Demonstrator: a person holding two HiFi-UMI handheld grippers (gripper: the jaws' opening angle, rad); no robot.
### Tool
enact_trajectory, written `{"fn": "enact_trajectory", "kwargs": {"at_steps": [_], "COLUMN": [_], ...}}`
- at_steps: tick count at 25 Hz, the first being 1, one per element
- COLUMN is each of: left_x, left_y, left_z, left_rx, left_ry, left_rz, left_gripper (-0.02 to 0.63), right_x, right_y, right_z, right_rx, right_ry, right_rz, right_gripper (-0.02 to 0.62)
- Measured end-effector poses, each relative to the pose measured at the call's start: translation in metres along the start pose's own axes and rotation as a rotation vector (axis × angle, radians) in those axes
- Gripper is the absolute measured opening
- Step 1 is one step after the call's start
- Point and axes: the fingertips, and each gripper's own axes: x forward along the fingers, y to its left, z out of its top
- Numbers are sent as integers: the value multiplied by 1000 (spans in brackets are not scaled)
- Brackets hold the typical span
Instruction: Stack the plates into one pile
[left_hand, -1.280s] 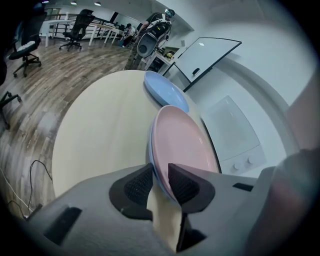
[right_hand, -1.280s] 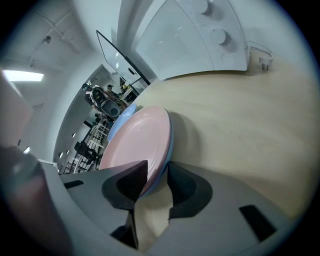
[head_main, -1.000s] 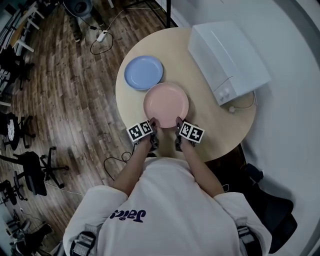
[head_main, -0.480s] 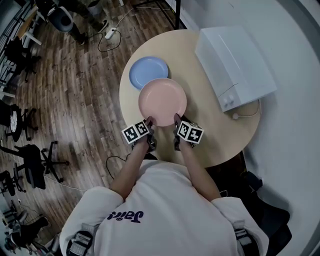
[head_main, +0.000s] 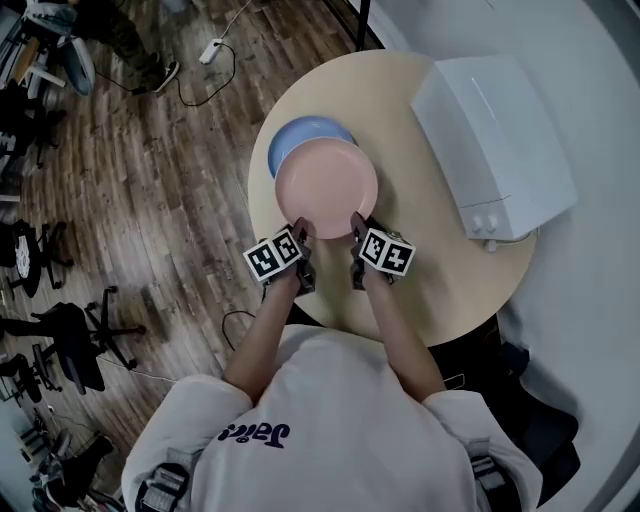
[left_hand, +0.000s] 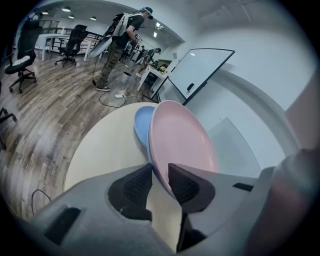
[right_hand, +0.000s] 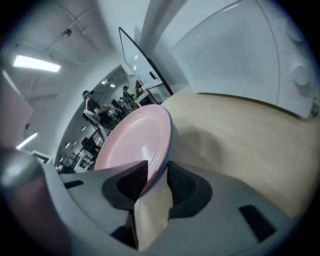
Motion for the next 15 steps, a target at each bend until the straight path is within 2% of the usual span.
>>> {"fn": "enact_trajectory", "kwargs": {"at_steps": [8,15], "left_x": [42,76], "left_y": [15,31], "left_z": [72,99], "left_rx": [64,81], "left_ry": [2,40], "left_rz": [3,9], "left_gripper": [106,112], "right_x": [66,103], "right_y": [23,30], "right_z": [37,58], "right_rx": [-4,-35], "right_ry": [8,10], "right_rz": [-65,-129], "right_gripper": [127,123]}}
